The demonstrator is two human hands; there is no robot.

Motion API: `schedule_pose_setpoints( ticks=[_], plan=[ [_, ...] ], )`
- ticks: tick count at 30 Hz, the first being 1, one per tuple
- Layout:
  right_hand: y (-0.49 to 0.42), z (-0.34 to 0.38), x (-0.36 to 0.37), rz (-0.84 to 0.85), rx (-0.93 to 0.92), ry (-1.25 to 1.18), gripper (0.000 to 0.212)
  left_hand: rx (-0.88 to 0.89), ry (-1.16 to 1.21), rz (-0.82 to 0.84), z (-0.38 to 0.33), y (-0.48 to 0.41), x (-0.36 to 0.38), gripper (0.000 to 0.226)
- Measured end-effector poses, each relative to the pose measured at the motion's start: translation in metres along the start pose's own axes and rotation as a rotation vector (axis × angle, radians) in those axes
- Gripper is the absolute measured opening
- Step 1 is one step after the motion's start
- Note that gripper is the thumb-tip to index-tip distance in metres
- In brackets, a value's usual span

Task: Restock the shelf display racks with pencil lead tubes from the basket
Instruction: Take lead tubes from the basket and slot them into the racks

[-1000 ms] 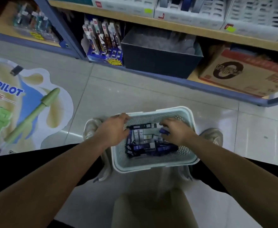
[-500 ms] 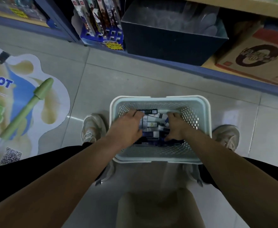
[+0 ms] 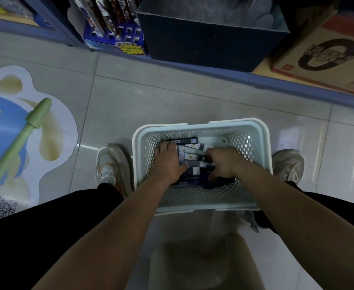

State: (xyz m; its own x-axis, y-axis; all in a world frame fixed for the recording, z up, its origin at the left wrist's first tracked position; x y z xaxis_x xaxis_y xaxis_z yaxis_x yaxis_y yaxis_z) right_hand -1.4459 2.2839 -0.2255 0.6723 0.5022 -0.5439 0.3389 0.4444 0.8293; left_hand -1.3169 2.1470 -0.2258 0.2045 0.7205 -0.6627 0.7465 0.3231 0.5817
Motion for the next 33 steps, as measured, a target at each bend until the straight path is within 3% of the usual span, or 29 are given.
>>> schedule_pose_setpoints(
  ticks=[4,9,15,18,24,29,33],
  plan=[
    [-0.002,0.006,0.005,-0.013,-0.018,-0.09,0.064,0.07,0.089,-0.043,0.001,-0.002,0.006,0.069],
    [0.0,0.008,0.007,0.023,-0.049,-0.091,0.076,-0.048,0.24,-0.07,0.003,-0.009,0.004,0.08],
    [-0.001,0.007,0.004,0.008,-0.023,-0.175,0.083,-0.122,0.288,-0.077,0.008,-0.014,0.01,0.056],
    [-0.001,0.007,0.006,0.013,-0.023,-0.122,0.077,-0.161,0.353,-0.079,0.004,-0.015,0.012,0.058],
    [-0.004,0.007,0.006,-0.005,-0.032,-0.096,0.075,-0.157,0.284,-0.05,0.002,-0.017,0.015,0.06],
    [-0.005,0.008,0.004,-0.021,-0.036,-0.135,0.071,-0.088,0.272,0.011,0.001,-0.02,0.014,0.034],
    [-0.004,0.009,0.007,0.008,-0.05,-0.13,0.072,-0.079,0.223,0.036,0.002,-0.022,0.014,0.032]
  ],
)
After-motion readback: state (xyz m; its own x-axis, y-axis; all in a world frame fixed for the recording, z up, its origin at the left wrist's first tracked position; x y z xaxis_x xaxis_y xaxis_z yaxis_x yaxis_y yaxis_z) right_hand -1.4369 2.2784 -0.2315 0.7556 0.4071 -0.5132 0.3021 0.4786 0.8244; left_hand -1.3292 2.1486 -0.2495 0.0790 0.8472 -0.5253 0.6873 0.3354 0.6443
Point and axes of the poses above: each hand's wrist, its own y-axis away from the middle knuckle, its own x-axis out of the palm, z = x × y, the point moved 3 cm from there along -y, towards the middle knuckle, and after that the axes turned 9 degrees about x, right-handed, at the moved point
